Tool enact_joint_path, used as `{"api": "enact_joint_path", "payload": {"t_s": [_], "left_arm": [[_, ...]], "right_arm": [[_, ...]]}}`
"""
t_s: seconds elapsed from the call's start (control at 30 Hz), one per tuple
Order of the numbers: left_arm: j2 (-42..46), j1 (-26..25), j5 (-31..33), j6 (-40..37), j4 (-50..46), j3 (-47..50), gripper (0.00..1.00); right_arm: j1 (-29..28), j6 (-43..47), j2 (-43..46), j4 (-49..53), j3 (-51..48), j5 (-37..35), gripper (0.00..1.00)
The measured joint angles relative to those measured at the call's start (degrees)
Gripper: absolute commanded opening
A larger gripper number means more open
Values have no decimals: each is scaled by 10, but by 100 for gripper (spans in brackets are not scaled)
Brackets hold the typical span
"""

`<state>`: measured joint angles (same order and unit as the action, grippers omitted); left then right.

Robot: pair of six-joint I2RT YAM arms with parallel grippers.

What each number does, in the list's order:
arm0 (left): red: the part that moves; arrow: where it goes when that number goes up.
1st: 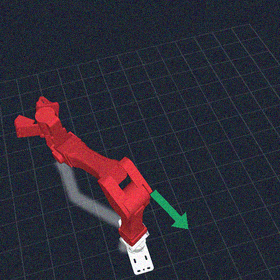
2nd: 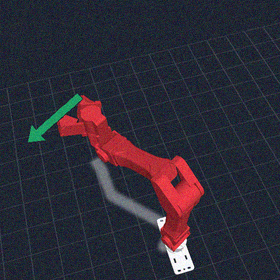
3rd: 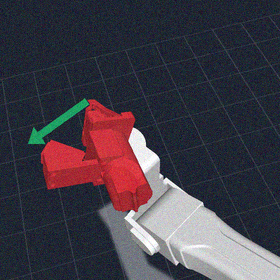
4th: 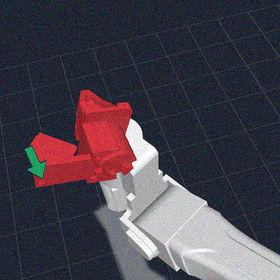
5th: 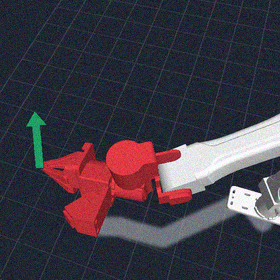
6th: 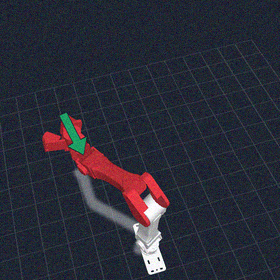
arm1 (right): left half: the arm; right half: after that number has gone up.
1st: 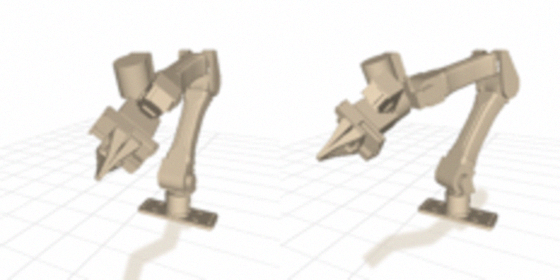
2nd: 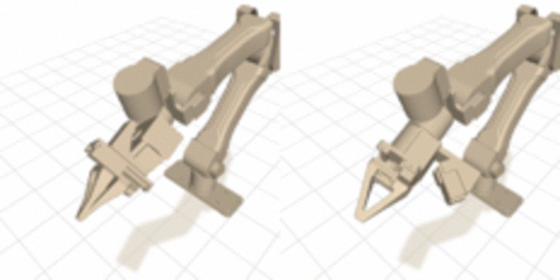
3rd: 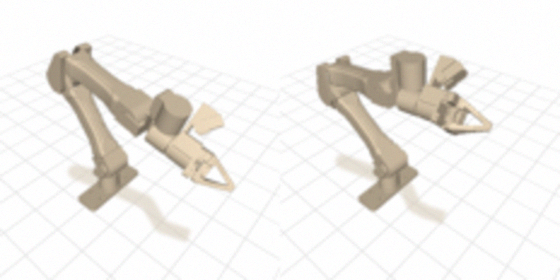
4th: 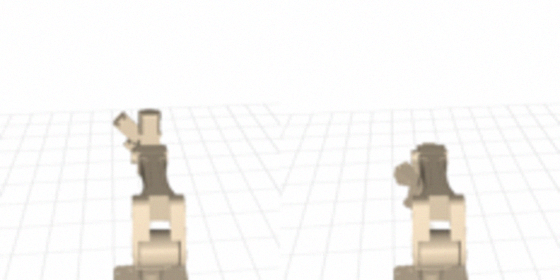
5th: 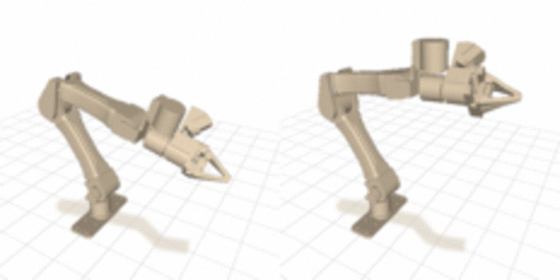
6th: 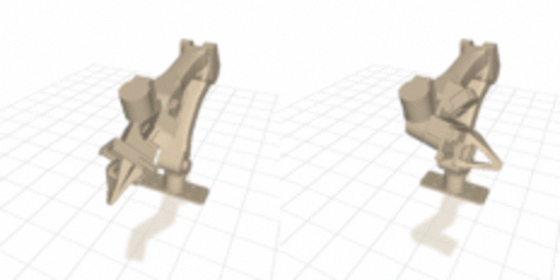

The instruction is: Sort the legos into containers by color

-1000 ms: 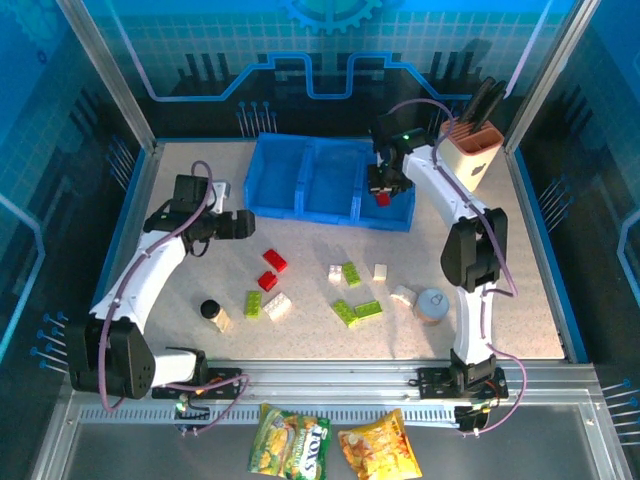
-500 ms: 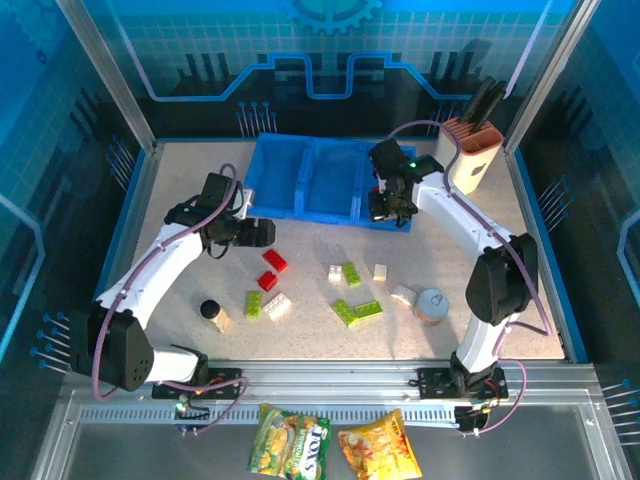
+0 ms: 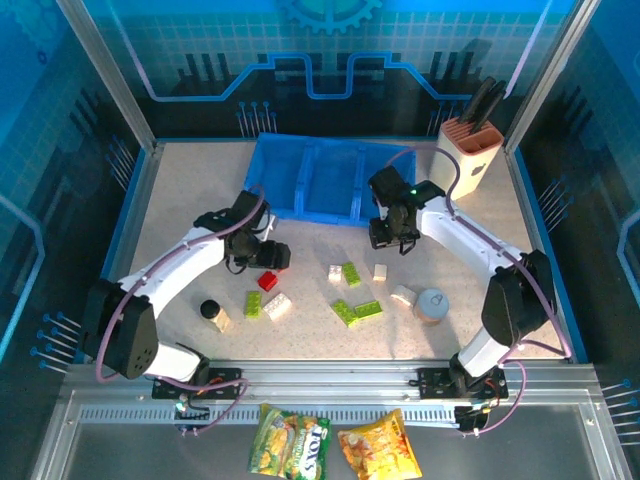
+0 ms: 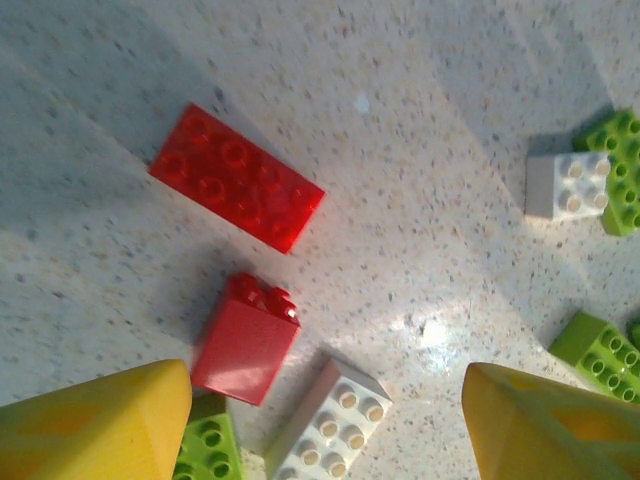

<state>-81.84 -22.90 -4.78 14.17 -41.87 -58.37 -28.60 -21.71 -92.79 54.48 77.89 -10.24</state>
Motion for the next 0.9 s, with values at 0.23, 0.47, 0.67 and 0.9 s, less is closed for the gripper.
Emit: {"api": "enact_joint_path", "payload": {"t_s": [0.23, 0.47, 0.67, 0.9], "left_arm": [[3, -58, 1, 46, -5, 55, 65], [6, -95, 1, 80, -2, 97, 59], [-1, -114, 22, 84, 4, 103, 59], [-26, -127, 52, 84, 11, 106, 58]], "right_arm": [[0, -4, 18, -3, -20, 0, 42], [0, -3, 22, -4, -22, 0, 42], [0, -4, 23, -4, -22, 0, 42], [0, -4, 24, -4, -23, 0, 42]]}}
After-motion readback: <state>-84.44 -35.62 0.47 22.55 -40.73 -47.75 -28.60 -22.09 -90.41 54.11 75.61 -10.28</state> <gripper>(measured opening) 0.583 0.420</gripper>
